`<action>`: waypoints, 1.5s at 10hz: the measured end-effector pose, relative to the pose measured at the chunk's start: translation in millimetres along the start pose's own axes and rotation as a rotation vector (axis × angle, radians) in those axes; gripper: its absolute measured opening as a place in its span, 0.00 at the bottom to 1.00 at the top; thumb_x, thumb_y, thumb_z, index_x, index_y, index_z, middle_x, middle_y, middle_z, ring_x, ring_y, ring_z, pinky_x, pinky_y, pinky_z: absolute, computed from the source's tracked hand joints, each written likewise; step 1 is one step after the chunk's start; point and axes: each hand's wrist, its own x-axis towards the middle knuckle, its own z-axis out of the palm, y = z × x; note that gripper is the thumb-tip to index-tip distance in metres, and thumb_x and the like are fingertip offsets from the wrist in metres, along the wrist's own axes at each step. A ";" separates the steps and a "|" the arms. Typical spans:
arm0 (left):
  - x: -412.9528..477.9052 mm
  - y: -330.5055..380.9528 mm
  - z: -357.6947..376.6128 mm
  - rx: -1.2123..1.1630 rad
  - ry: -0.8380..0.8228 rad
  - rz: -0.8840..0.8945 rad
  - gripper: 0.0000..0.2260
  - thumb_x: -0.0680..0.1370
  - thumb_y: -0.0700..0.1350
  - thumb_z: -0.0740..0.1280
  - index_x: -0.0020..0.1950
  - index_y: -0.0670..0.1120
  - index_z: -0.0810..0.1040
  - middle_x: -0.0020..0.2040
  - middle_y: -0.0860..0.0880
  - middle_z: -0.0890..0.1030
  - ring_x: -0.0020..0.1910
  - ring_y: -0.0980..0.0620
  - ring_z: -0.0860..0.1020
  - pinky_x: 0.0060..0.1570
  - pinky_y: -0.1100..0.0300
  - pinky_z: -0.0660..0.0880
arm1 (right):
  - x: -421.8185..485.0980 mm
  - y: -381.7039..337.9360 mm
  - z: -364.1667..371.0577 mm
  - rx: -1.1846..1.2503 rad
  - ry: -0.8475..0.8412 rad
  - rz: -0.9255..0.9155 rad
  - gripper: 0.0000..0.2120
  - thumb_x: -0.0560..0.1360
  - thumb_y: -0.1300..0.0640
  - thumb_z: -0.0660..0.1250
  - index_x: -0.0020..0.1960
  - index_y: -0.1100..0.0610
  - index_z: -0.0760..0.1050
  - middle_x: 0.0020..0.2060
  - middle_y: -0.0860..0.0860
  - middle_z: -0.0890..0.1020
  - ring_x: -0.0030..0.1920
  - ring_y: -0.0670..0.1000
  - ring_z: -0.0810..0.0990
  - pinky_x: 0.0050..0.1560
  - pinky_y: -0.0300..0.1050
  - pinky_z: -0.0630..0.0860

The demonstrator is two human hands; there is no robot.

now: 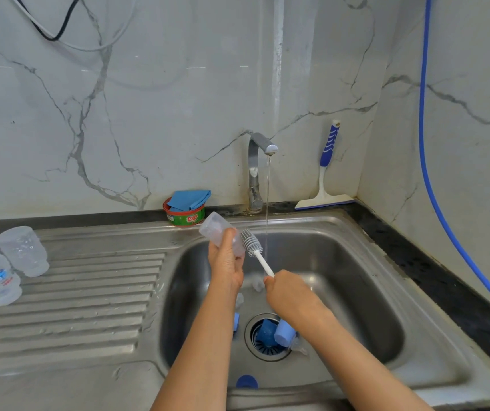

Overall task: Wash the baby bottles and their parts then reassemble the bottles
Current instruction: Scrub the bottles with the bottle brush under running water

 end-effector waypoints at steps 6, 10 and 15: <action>4.6 -9.0 9.4 0.125 -0.016 0.072 0.33 0.73 0.50 0.72 0.72 0.47 0.61 0.65 0.43 0.74 0.64 0.45 0.74 0.66 0.45 0.70 | 10.0 4.9 -0.1 0.029 0.079 0.035 0.16 0.83 0.58 0.49 0.36 0.56 0.61 0.39 0.53 0.70 0.39 0.54 0.71 0.37 0.43 0.69; 0.8 -10.1 4.2 0.487 -0.120 0.128 0.14 0.75 0.45 0.70 0.60 0.48 0.75 0.56 0.47 0.80 0.56 0.50 0.78 0.60 0.52 0.75 | 23.5 18.3 -5.3 -0.081 0.120 0.070 0.15 0.81 0.64 0.49 0.61 0.63 0.72 0.35 0.50 0.63 0.34 0.50 0.67 0.31 0.39 0.63; -3.8 -10.4 5.5 0.173 -0.088 0.000 0.21 0.72 0.37 0.73 0.63 0.44 0.73 0.55 0.45 0.80 0.56 0.48 0.78 0.60 0.52 0.75 | 25.2 17.7 1.9 0.164 0.120 0.118 0.09 0.82 0.58 0.50 0.51 0.59 0.68 0.32 0.50 0.63 0.30 0.46 0.61 0.29 0.37 0.61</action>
